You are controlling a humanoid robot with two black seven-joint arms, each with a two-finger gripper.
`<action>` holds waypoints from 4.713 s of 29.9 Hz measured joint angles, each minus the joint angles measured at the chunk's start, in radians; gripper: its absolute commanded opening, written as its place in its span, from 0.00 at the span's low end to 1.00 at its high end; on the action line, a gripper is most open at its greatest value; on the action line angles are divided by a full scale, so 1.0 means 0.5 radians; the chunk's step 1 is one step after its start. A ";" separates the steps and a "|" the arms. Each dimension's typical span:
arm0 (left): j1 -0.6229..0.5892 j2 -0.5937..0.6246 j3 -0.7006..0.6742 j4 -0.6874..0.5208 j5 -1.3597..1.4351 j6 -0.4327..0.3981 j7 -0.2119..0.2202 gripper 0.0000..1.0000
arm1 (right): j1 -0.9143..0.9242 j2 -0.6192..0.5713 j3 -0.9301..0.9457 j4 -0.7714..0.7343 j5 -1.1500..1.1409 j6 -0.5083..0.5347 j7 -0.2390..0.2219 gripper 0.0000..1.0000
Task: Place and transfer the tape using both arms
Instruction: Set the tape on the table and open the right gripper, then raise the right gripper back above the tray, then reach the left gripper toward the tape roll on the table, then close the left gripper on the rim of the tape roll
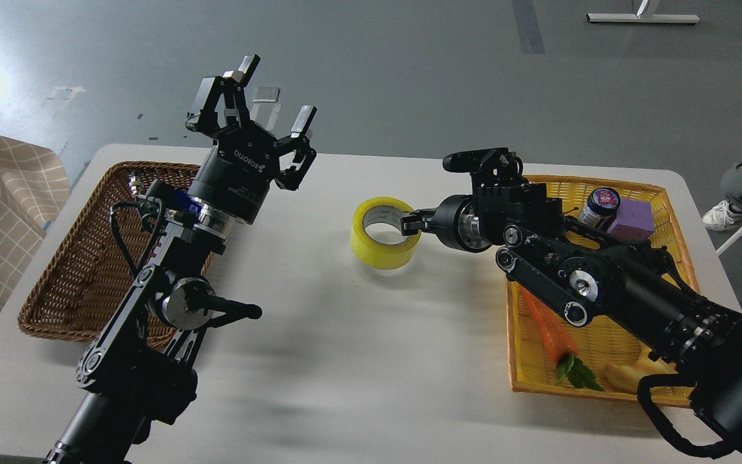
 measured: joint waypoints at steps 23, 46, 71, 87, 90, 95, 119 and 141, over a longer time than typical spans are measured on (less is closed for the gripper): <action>-0.018 0.009 0.000 0.003 0.000 0.000 0.004 0.98 | 0.000 0.000 0.226 0.160 0.450 -0.275 0.004 1.00; -0.036 0.088 0.035 0.028 0.006 -0.028 0.010 0.98 | -0.828 -0.134 1.604 1.342 1.292 -0.134 0.199 1.00; -0.116 0.182 0.035 0.011 -0.024 -0.046 0.010 0.98 | -1.250 0.000 1.917 1.520 1.868 -0.089 0.197 1.00; -0.057 0.414 0.010 -0.119 -0.027 -0.093 -0.004 0.98 | -1.230 0.000 1.847 1.530 1.865 -0.134 0.193 1.00; -0.051 0.414 0.019 -0.119 -0.027 -0.095 -0.004 0.98 | -1.229 0.000 1.847 1.530 1.865 -0.134 0.193 1.00; -0.050 0.416 0.039 -0.111 -0.010 -0.085 0.010 0.98 | -1.229 0.000 1.847 1.527 1.865 -0.134 0.193 1.00; -0.075 0.497 0.614 -0.103 1.937 0.616 0.504 0.98 | -1.186 0.000 1.795 1.536 1.868 -0.120 0.193 1.00; -0.505 0.481 1.212 0.324 2.781 0.630 0.507 0.98 | -1.214 0.000 1.821 1.619 1.875 -0.106 0.196 1.00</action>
